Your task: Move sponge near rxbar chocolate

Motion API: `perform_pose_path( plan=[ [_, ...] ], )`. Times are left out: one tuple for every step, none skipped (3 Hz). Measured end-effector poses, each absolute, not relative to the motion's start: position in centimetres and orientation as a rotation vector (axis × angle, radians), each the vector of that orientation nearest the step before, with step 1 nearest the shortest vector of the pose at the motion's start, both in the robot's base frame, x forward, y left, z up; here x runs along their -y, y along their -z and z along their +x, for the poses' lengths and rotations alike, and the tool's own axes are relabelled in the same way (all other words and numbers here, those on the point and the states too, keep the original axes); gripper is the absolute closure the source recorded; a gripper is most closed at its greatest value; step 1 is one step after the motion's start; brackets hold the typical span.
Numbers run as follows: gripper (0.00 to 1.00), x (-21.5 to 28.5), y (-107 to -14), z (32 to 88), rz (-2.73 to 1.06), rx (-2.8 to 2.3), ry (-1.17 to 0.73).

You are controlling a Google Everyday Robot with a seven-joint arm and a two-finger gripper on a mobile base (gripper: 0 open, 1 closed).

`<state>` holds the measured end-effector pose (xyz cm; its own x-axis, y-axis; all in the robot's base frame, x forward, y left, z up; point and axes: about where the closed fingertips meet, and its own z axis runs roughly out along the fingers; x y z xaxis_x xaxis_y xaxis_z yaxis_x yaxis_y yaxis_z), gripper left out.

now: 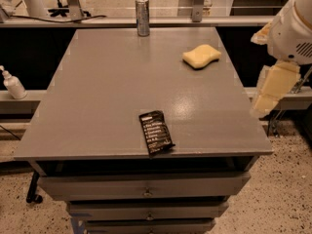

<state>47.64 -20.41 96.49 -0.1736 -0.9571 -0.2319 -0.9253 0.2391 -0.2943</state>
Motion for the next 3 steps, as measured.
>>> perform_pose_path(
  plan=[
    [0.00,20.4,-96.1,53.2,-1.687,-2.090,0.182],
    [0.00,21.2,-95.7,59.5,-1.588,-2.070,0.210],
    [0.00,23.1,-94.5,65.1,-1.414,-2.096,0.132]
  ],
)
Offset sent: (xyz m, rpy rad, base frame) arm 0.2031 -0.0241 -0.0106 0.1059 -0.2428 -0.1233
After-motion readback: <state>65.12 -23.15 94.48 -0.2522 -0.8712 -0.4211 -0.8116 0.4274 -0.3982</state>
